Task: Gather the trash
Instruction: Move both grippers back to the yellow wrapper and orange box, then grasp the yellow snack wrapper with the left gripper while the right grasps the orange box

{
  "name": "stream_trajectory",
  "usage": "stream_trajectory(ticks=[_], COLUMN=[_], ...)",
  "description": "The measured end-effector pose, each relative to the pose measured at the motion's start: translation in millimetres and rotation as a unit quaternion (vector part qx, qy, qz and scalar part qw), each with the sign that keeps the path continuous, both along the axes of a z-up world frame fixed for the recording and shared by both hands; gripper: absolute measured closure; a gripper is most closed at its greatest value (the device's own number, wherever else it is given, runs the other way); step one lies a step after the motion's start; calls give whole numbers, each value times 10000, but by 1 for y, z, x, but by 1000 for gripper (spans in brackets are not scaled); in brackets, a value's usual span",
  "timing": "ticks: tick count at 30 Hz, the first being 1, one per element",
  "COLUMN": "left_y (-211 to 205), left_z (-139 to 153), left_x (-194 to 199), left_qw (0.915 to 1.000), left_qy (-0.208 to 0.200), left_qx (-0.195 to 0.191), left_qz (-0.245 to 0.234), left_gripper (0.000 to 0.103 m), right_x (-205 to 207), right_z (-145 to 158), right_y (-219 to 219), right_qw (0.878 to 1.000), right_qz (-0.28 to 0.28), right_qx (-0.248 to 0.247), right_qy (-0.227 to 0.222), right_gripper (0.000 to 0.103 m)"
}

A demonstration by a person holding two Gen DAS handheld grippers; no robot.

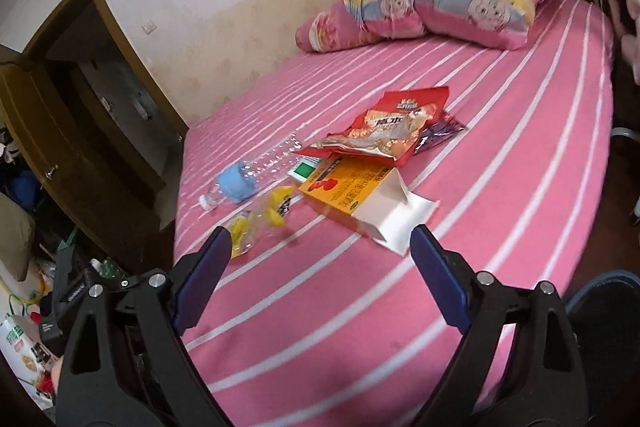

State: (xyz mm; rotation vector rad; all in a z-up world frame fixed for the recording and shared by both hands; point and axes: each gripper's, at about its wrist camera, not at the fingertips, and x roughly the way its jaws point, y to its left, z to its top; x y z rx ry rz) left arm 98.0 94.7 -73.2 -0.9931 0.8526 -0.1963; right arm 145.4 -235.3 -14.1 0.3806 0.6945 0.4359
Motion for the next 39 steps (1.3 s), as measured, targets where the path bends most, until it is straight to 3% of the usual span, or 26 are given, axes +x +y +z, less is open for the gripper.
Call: stream_trajectory(ticks=[4,11,16,19,25,29,33,39], left_y=[10,11,11,13,8,8,16,18], left_z=[-20,-31,-33,-35,-32,-35,-45,-44], left_x=[23,67,92,104,120,126,122,111], left_qw=[9993,9988,9987,9978,9969,9944,9921,9922], left_qy=[246,333,297,303,281,382,515,398], left_qx=[-248,-249,-266,-303,46,375,358,288], left_qz=[124,239,327,510,736,908,1085,1145], left_gripper=[17,17,17,17,21,48,81,89], right_x=[30,80,105,122,138,138,139,133], right_z=[-13,-48,-68,-82,-91,-94,-92,-79], right_y=[7,5,-4,-6,2,3,3,11], right_qw=[9998,9956,9861,9754,9698,9673,9659,9690], right_qz=[217,307,381,480,719,776,869,985], right_qx=[40,563,1207,1665,1792,1845,1927,1849], right_qy=[-32,688,1080,1364,1489,1556,1495,1308], right_gripper=[13,13,15,26,50,73,87,99])
